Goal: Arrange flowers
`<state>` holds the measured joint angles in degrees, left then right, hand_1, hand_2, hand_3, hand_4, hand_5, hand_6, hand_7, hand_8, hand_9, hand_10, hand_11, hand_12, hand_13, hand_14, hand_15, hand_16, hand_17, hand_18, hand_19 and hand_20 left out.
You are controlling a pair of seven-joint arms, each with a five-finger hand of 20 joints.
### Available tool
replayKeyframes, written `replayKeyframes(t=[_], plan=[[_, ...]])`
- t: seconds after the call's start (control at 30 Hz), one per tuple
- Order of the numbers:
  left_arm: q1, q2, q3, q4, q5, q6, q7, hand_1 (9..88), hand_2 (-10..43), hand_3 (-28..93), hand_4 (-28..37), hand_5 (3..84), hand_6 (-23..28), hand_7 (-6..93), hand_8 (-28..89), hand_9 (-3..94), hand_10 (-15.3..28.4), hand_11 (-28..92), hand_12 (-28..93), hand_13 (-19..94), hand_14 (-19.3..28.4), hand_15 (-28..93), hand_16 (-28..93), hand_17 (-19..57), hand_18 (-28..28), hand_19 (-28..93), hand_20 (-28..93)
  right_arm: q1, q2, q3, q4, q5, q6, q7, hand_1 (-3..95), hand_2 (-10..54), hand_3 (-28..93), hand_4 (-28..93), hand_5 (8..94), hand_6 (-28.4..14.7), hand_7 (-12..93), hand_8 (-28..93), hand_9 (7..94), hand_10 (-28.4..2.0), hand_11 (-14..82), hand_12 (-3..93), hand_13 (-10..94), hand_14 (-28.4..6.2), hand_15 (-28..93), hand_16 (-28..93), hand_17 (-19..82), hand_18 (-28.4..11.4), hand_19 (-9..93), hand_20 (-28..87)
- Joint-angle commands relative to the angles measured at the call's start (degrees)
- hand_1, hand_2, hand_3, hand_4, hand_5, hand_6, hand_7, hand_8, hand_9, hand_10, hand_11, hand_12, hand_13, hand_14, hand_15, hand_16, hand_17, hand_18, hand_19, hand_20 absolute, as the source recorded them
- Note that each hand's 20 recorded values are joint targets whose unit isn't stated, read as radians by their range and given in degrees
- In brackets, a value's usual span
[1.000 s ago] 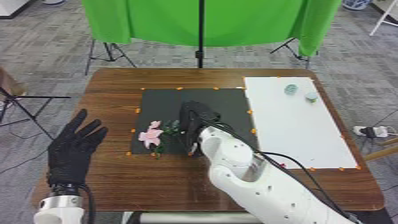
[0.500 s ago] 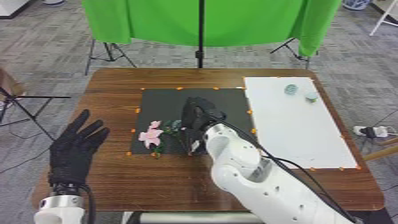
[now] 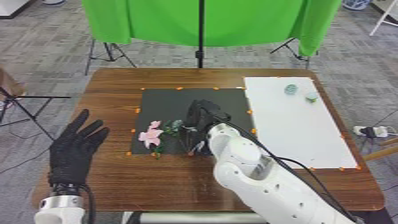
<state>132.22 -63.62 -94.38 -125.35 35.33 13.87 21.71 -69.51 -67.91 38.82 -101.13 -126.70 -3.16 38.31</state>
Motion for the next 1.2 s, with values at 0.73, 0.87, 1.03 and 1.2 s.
replayKeyframes(t=[0.73,0.87,1.03,1.2], plan=[[-0.88,0.98,2.7,0.84,-1.19,0.51,2.51,24.6,8.8,75,-23.8,33.5,8.0,12.5,-9,33.0,19.8,28,14,24,25.5,58,-8,-8.6,23.0,49,28,16.55,20.17,4.92,10.26,9.92,9.82,8.79,35.6,-9.5,78,-28,63.5,0.5,11,-11,71.6,-15.0,26.5,14.9,60,-12.1,75,13,26,-24.2,93,58],[-0.86,1.08,2.7,0.92,-1.5,0.66,2.88,24.7,8.8,75,-23.9,33.5,8.0,12.4,-9,33.0,19.8,28,14,24,25.6,58,-8,-8.6,23.0,49,28,19.97,23.85,2.93,15.25,10.29,6.92,11.04,35.0,-9.5,79,-28,59.7,1.1,12,-12,66.1,-16.2,23.7,14.5,55,-12.7,75,12,23,-23.6,93,57],[-1.01,1.25,2.72,0.93,-1.6,0.92,2.81,24.7,8.9,75,-23.9,33.5,8.0,12.4,-9,33.0,19.8,28,14,24,25.6,58,-8,-8.6,23.0,49,28,19.52,25.39,5.53,18.25,12.73,2.58,13.69,33.3,-9.5,81,-28,51.9,1.8,13,-12,54.8,-18.9,20.4,13.8,45,-15.5,74,9,17,-23.6,90,56],[-0.62,1.08,1.91,0.7,-0.94,0.52,2.32,24.6,8.9,75,-23.8,33.4,7.9,12.5,-9,32.9,19.8,28,14,24,25.5,58,-8,-8.6,23.0,49,28,16.76,25.05,8.59,19.93,16.31,2.08,14.93,31.7,-9.5,81,-28,46.9,1.6,13,-12,48.4,-20.3,17.8,13.6,39,-17.0,73,6,15,-22.9,89,56]])
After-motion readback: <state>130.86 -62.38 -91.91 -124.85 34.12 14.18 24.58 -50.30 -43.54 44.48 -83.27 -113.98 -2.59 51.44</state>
